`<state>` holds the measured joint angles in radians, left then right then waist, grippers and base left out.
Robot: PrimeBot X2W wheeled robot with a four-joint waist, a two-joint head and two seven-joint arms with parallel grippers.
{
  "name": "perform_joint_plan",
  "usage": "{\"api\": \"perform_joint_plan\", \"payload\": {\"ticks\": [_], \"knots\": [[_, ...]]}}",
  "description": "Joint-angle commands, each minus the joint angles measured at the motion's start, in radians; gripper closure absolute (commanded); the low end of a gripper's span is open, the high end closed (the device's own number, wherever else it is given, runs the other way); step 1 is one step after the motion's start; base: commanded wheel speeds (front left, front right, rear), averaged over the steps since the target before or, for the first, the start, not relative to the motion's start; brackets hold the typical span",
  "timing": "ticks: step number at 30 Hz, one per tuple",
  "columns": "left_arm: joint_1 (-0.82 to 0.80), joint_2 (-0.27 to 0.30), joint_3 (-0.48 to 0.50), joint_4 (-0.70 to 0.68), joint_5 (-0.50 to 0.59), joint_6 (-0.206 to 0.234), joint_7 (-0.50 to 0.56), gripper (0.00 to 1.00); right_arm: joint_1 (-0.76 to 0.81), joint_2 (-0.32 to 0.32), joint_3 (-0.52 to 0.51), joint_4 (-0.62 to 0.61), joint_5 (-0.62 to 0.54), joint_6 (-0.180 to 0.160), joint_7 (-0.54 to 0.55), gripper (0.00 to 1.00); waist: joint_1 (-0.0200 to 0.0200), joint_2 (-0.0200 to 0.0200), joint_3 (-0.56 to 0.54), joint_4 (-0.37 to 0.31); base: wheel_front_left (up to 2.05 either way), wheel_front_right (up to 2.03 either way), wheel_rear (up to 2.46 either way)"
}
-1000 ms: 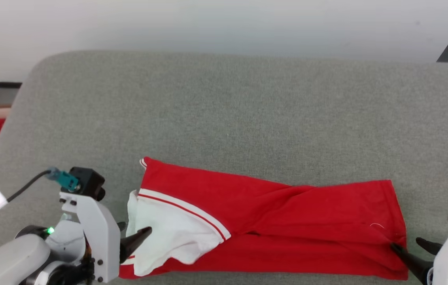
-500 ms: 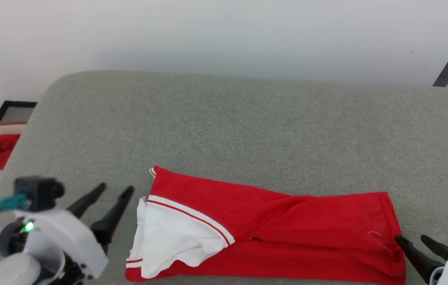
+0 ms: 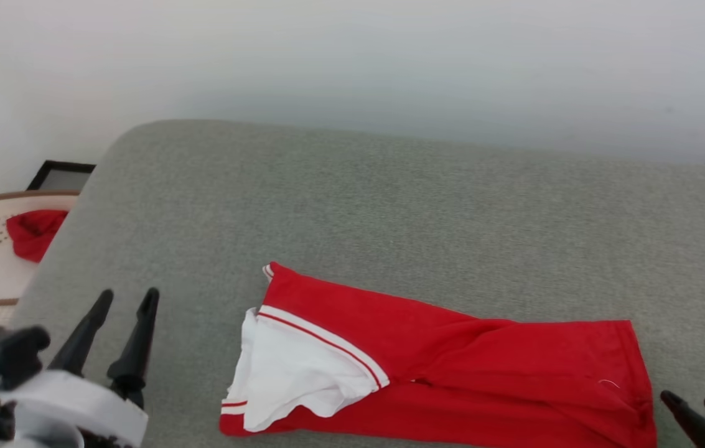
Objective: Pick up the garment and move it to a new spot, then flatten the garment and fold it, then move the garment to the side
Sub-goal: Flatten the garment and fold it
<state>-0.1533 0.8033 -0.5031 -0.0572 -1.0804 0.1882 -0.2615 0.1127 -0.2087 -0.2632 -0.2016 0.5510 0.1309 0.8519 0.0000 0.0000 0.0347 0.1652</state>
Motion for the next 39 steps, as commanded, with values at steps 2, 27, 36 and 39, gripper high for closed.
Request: {"api": "perform_joint_plan", "payload": {"ticks": [2,27,36,39], "knots": [[0.075,-0.079,0.110,0.020,0.084,-0.048,-0.004,0.00,-0.028,-0.007,-0.023,0.018,-0.007,0.000,0.022,0.00,0.0000,0.0000,0.012,0.024,0.00,0.00,0.00],[0.134,-0.508,0.491,0.149,0.406,-0.314,-0.004,0.00,-0.228,-0.013,-0.001,0.344,-0.053,0.000,0.196,0.00,0.0000,0.0000,0.148,0.127,0.00,0.00,0.00],[0.137,-0.530,0.488,0.162,0.403,-0.320,-0.004,0.00,-0.246,-0.094,0.086,0.417,0.035,0.001,0.177,1.00,0.0000,0.0000,0.146,0.140,0.00,0.00,0.00],[0.146,-0.531,0.491,0.158,0.395,-0.320,-0.004,0.00,-0.258,-0.135,0.077,0.429,0.051,-0.001,0.154,1.00,0.0000,0.0000,0.140,0.138,0.00,0.00,0.00]]}}
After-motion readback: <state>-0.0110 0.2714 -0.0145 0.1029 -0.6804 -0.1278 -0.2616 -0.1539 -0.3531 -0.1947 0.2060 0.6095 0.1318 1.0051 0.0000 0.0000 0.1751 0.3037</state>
